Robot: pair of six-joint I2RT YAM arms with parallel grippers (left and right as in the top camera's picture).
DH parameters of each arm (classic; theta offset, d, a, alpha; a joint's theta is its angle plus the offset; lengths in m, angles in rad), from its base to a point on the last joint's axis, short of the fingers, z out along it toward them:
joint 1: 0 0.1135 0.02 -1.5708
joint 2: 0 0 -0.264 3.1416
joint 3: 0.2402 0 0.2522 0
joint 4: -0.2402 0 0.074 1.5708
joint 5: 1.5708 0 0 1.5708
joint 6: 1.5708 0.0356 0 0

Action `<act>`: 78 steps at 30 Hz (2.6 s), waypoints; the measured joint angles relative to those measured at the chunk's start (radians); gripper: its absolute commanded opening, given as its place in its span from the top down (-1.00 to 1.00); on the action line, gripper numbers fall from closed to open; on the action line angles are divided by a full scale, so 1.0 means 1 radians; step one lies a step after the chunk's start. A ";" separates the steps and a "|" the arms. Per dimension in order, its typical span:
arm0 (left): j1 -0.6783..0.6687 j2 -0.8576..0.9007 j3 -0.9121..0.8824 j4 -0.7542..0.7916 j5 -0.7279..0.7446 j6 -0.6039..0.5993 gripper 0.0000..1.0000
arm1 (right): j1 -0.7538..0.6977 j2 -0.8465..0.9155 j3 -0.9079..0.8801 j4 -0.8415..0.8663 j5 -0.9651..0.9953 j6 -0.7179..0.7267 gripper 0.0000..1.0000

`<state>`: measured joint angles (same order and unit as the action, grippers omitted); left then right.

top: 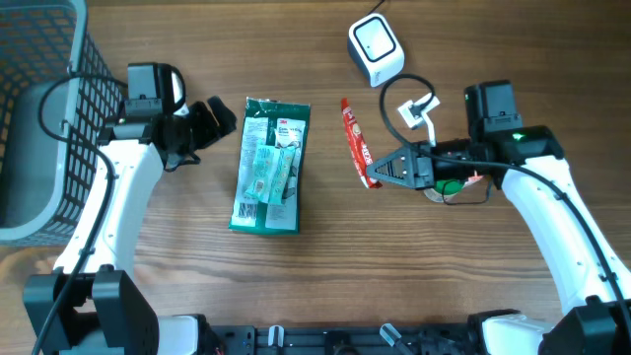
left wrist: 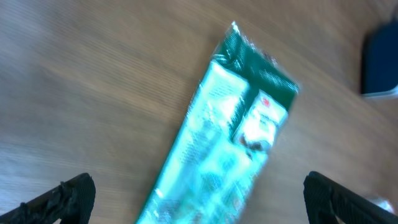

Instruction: Scan the item barcode

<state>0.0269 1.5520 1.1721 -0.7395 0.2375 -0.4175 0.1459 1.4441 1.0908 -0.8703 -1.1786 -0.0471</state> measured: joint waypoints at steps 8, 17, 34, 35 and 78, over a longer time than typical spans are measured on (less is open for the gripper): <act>-0.085 0.000 0.000 -0.113 0.110 -0.008 -0.69 | 0.130 0.000 0.000 0.081 0.372 0.257 0.91; -0.296 0.000 0.000 -0.006 0.194 -0.010 -0.32 | 0.161 0.000 0.000 0.085 0.450 0.331 0.91; -0.305 0.000 0.000 0.235 0.705 -0.011 -0.18 | 0.164 0.000 0.000 0.170 0.335 0.335 0.91; -0.305 0.000 0.000 0.238 0.709 -0.011 -0.16 | 0.168 0.000 0.000 0.177 0.328 0.335 0.91; -0.282 0.000 0.000 0.430 0.812 -0.014 0.92 | 0.295 0.000 0.000 0.401 0.296 0.548 0.90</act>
<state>-0.2550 1.5520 1.1721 -0.3099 1.0492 -0.4316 0.4408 1.4441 1.0908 -0.4694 -0.8825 0.5011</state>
